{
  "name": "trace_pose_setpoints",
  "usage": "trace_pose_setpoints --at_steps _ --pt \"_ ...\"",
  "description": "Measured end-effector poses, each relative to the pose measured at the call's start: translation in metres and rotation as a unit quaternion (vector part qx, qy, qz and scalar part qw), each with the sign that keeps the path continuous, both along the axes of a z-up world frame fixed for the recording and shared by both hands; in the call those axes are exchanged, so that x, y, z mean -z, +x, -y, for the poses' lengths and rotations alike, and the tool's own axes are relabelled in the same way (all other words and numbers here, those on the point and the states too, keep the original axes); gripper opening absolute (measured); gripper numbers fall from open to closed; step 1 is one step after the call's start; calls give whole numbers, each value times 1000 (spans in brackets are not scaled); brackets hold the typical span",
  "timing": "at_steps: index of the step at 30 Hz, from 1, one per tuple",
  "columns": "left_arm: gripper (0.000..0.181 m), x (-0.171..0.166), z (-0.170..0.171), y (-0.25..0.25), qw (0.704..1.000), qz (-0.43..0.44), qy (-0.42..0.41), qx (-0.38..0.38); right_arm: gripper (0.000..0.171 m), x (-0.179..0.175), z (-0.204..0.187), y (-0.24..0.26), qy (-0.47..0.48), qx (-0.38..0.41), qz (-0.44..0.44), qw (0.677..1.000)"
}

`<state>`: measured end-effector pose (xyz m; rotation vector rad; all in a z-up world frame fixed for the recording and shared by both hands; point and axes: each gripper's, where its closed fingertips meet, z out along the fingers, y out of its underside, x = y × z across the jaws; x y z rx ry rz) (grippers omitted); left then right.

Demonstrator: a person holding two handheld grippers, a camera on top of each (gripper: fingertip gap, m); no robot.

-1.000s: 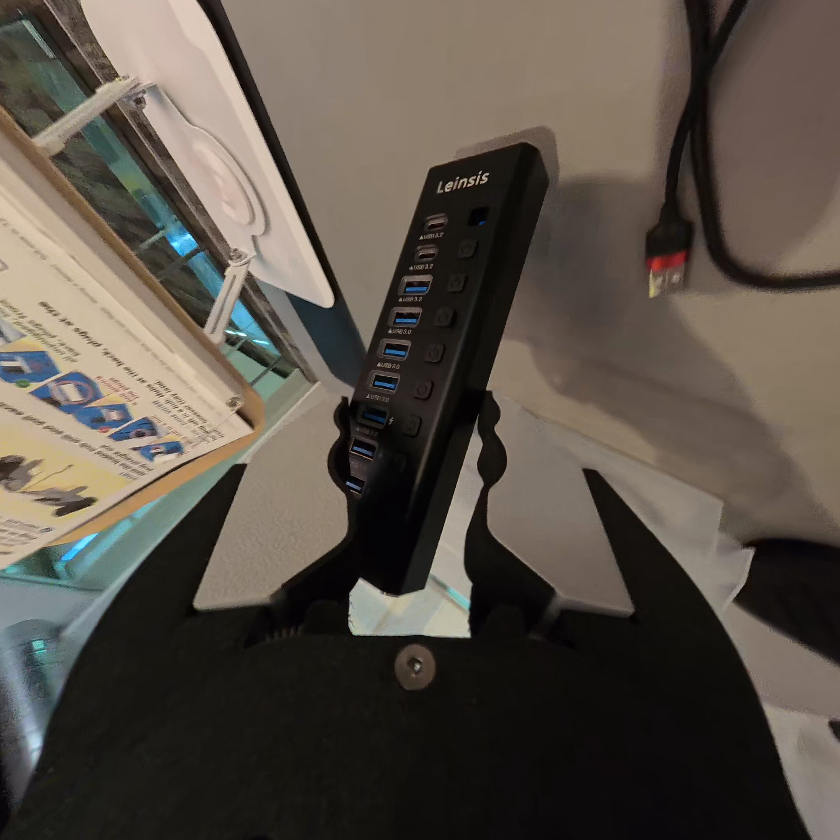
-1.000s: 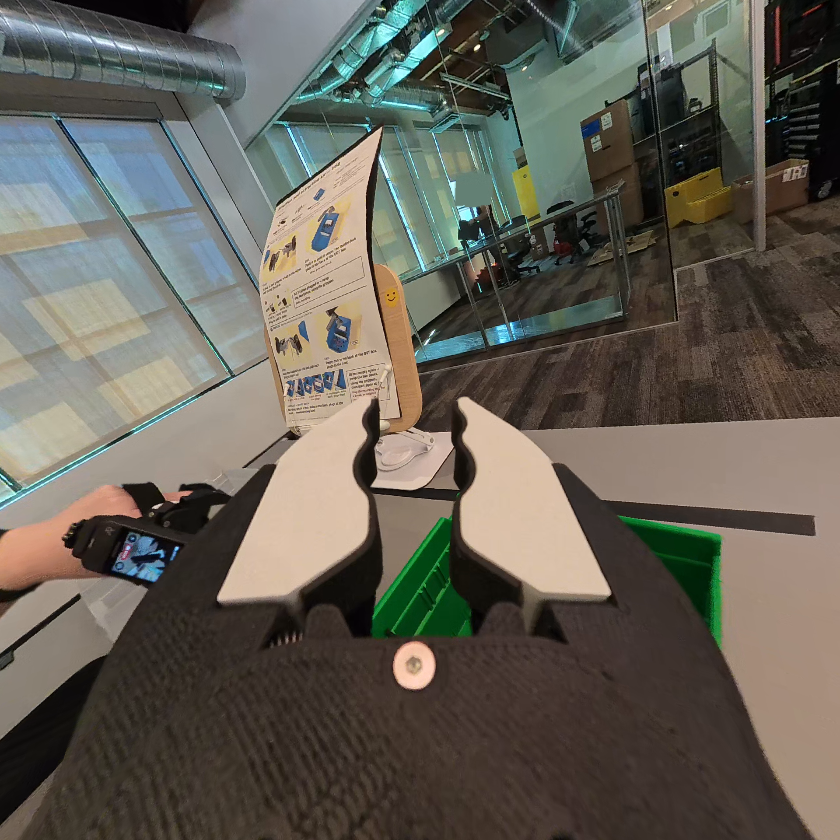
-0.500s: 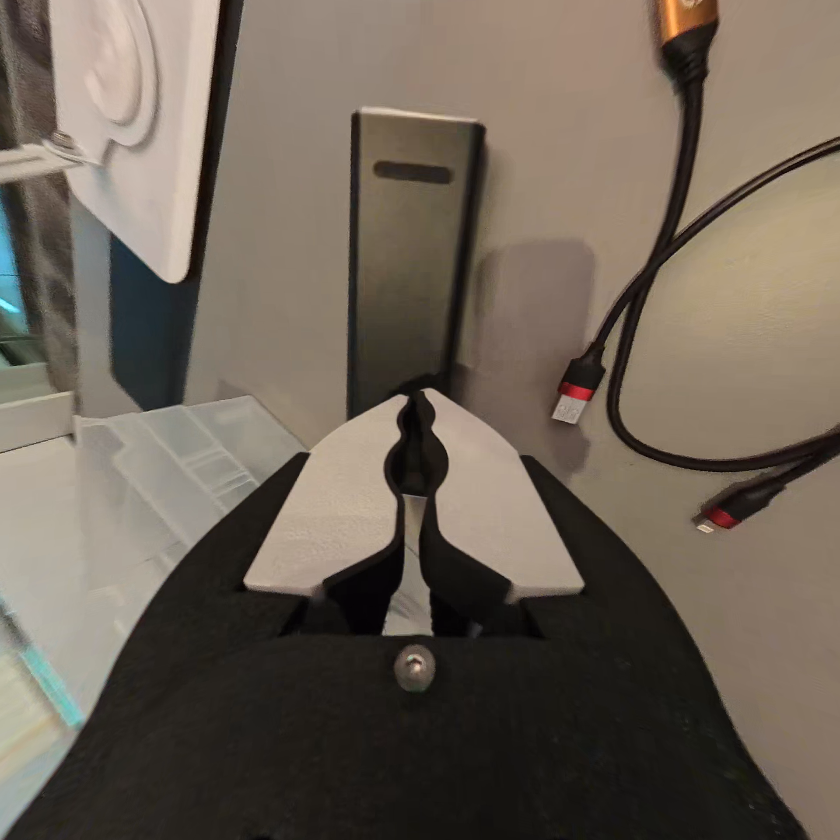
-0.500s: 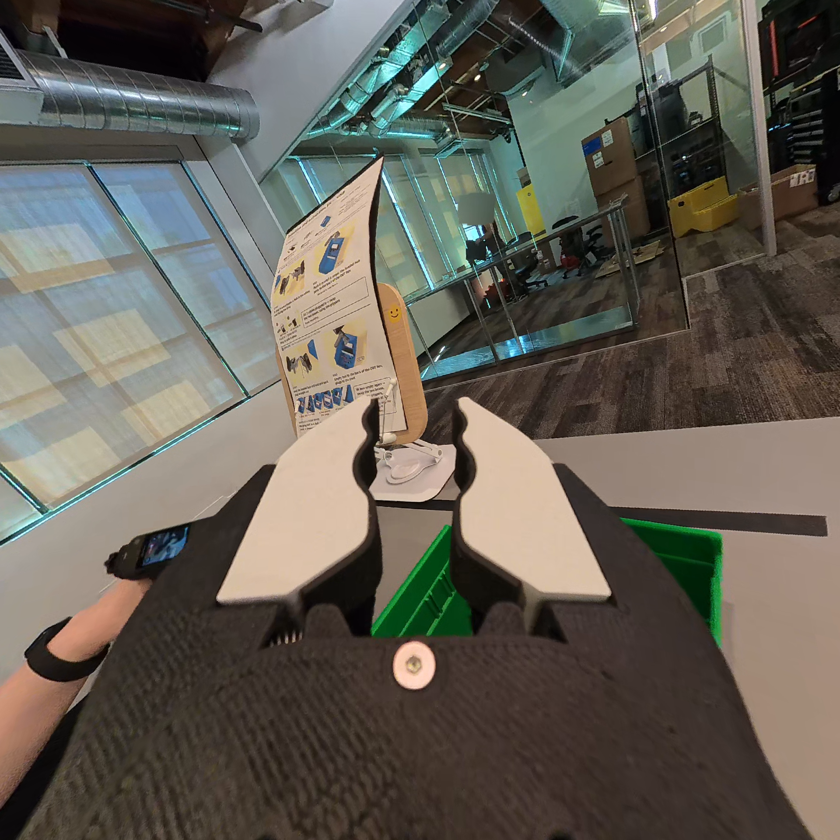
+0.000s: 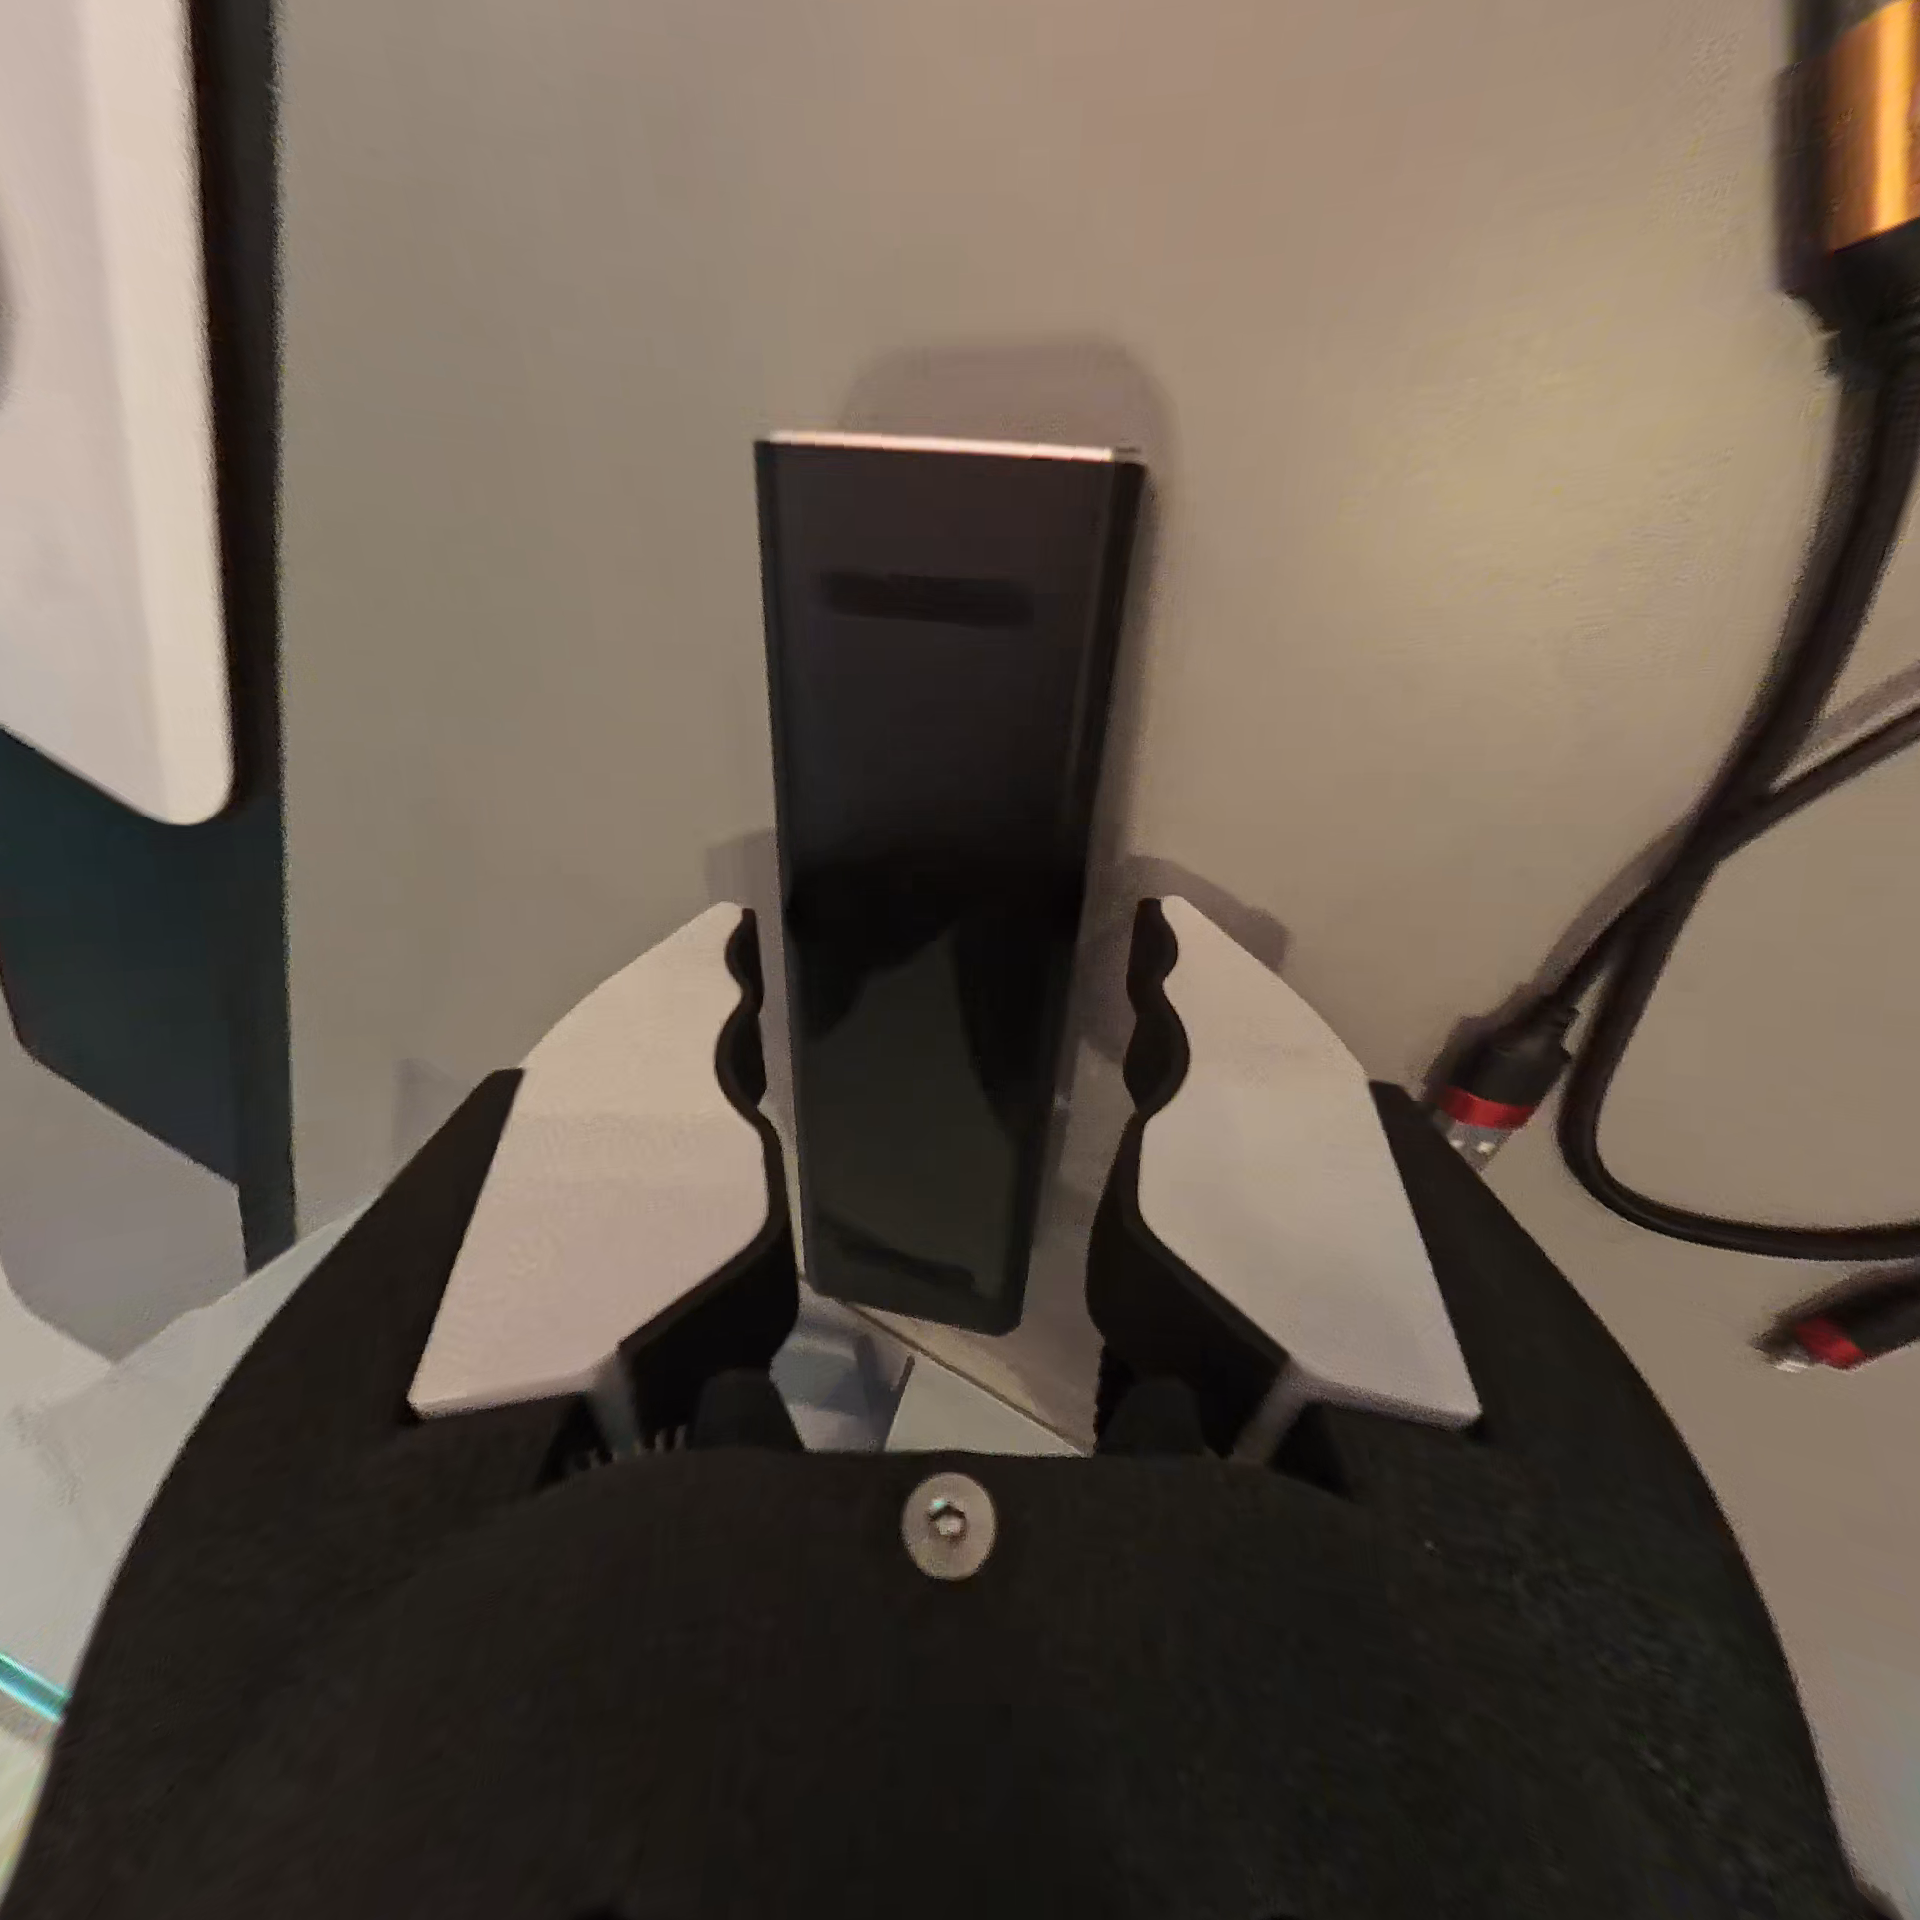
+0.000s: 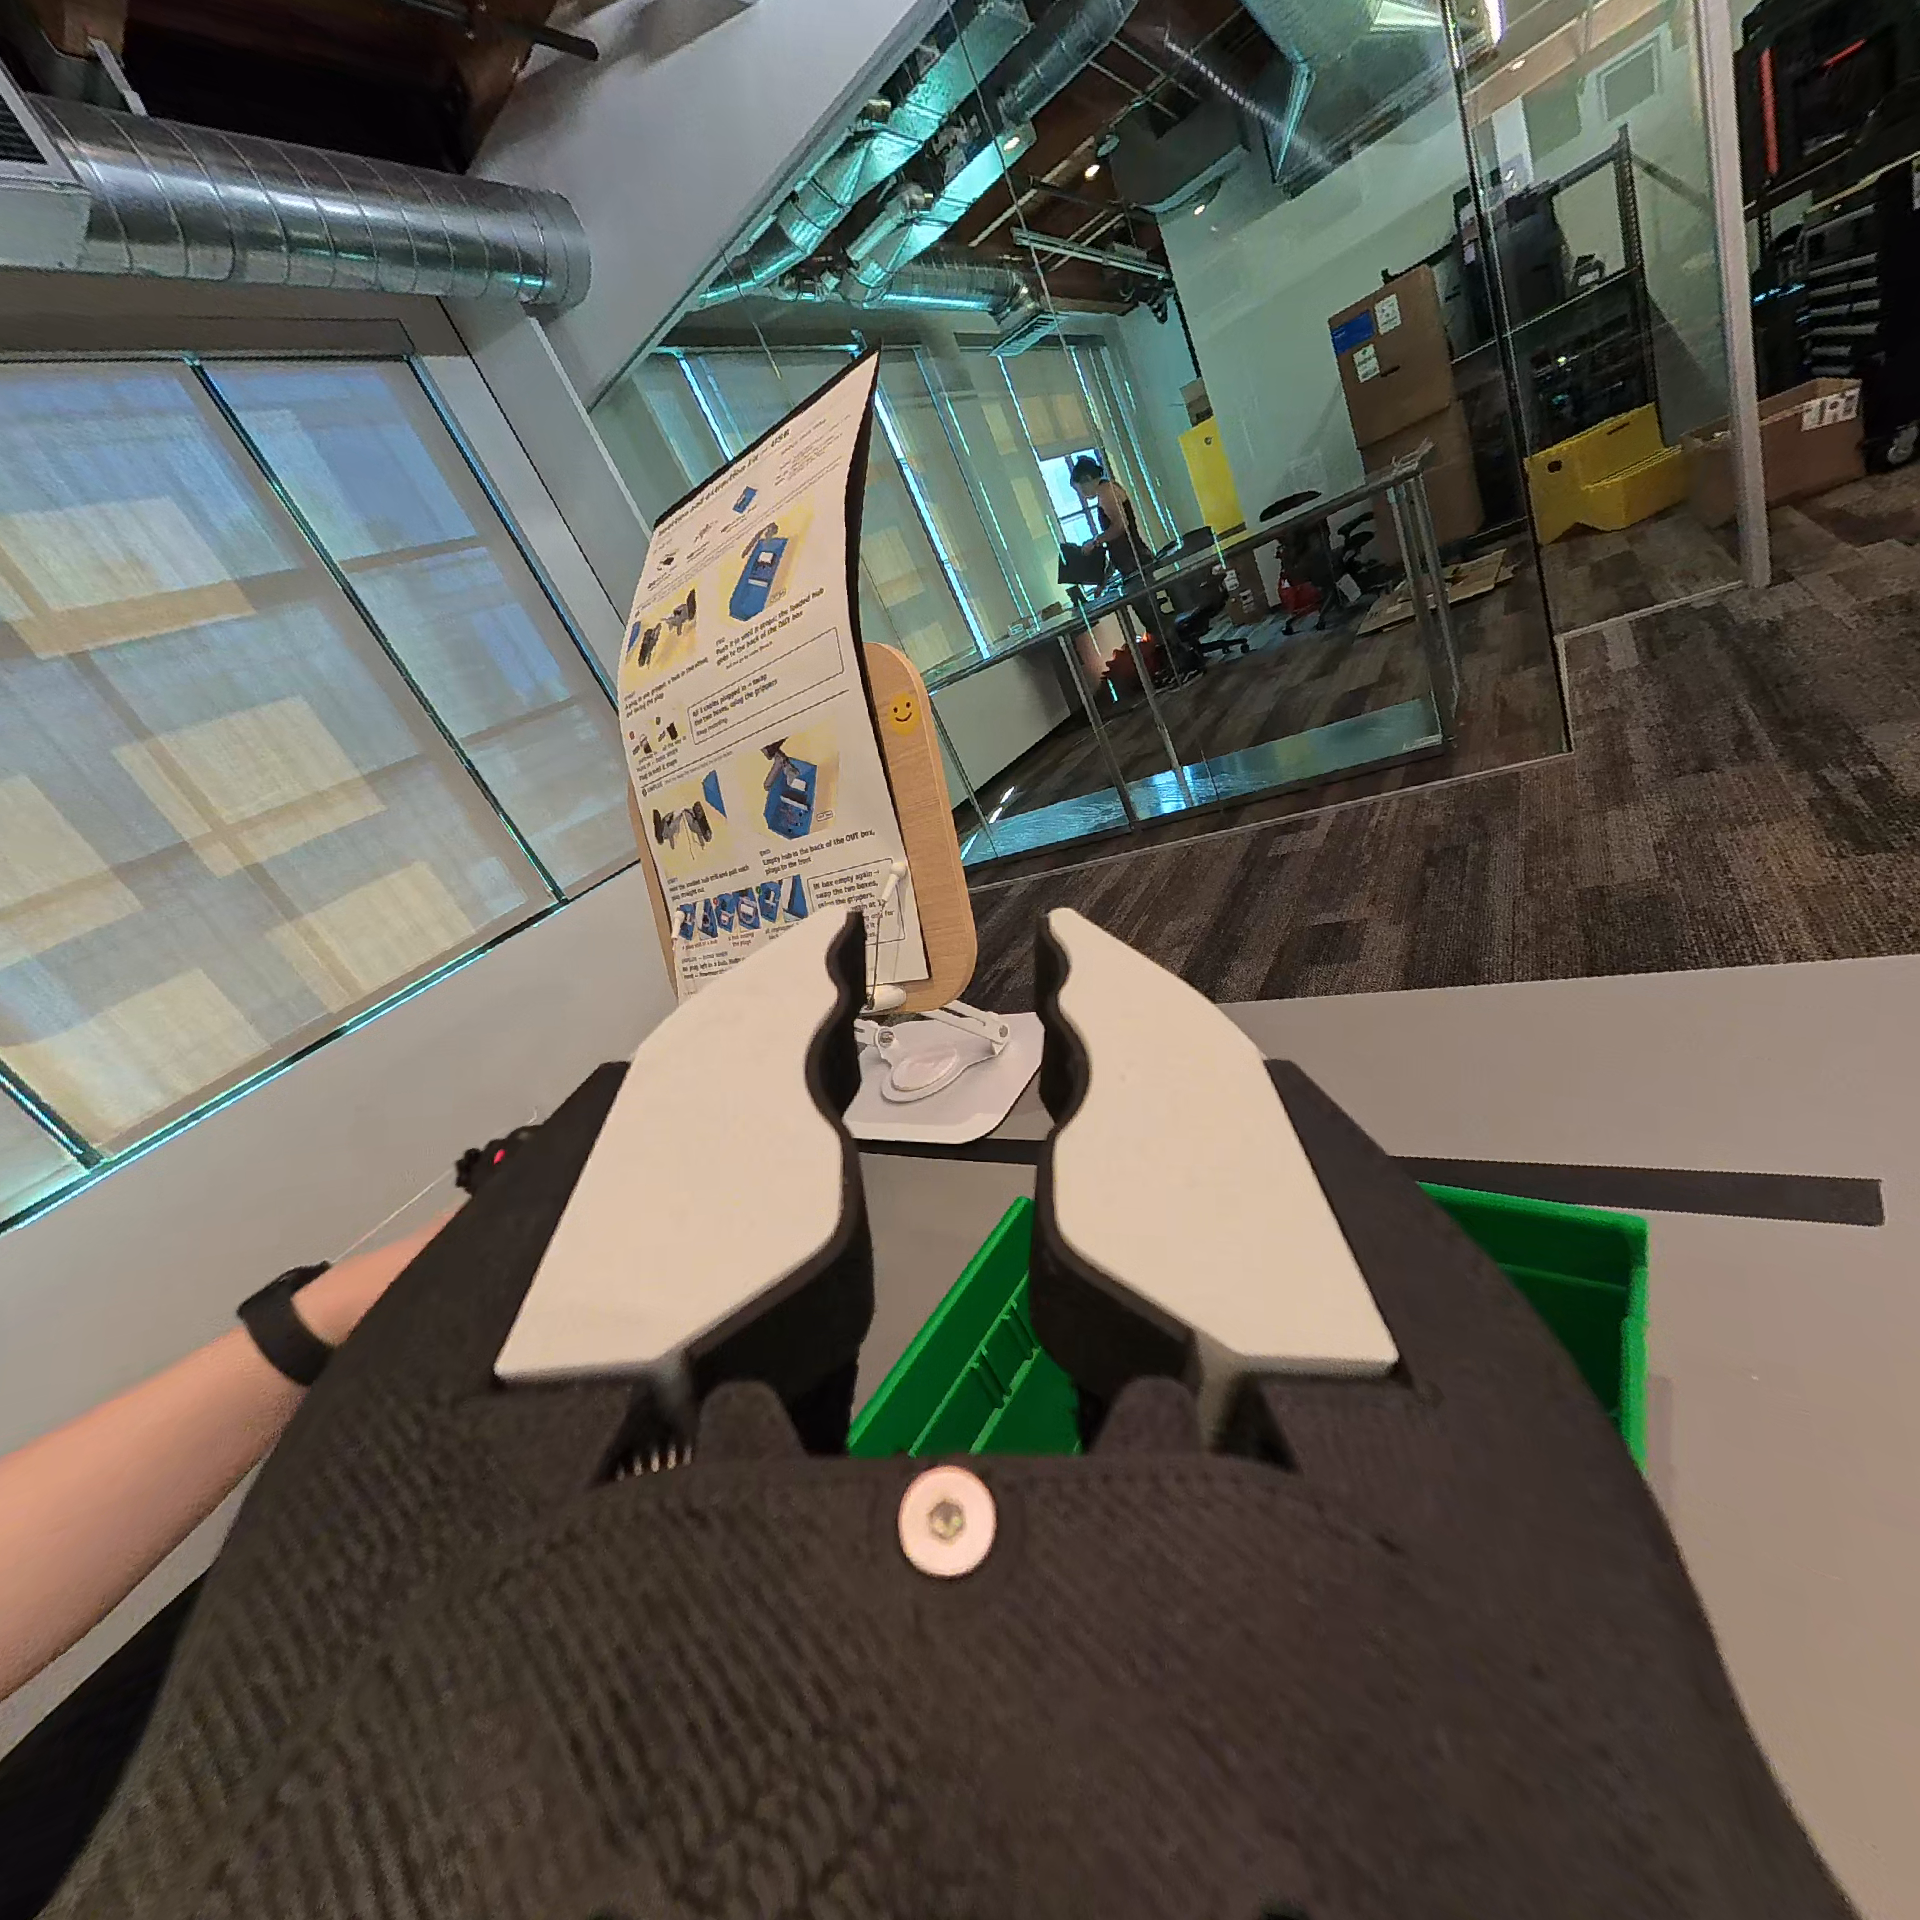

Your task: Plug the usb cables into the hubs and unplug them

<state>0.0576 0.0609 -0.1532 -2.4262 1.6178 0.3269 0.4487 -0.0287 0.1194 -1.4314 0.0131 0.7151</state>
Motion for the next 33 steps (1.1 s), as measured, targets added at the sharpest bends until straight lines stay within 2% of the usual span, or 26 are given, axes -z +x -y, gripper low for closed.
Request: trace_pose_setpoints --at_steps 5,8,9,16,19,22,28,31,33 --pt "66 5 0 6 997 37 -64 -23 31 1 -2 -1 -2 -4 -1 1000" --pt "65 6 -1 7 995 65 -72 -20 31 3 -4 -4 -6 -11 -3 1000" --pt "59 6 -3 8 995 71 -72 -25 31 3 -5 -5 -8 -13 -2 1000" --pt "59 1 5 9 990 84 -101 -57 31 -5 -9 -33 -5 -39 28 999" --pt "59 -15 11 15 985 131 -98 -53 32 -2 -17 -64 -13 -72 69 995" --pt "59 -43 20 29 970 225 -75 -47 33 4 -24 -105 -23 -126 118 985" --pt "58 -96 58 58 910 415 14 -7 35 31 -28 -204 -56 -248 227 940" --pt "58 -99 69 60 897 435 69 28 40 37 -24 -257 -51 -301 255 918" --pt "59 -89 74 56 901 429 60 29 41 45 -18 -291 -50 -341 266 900"
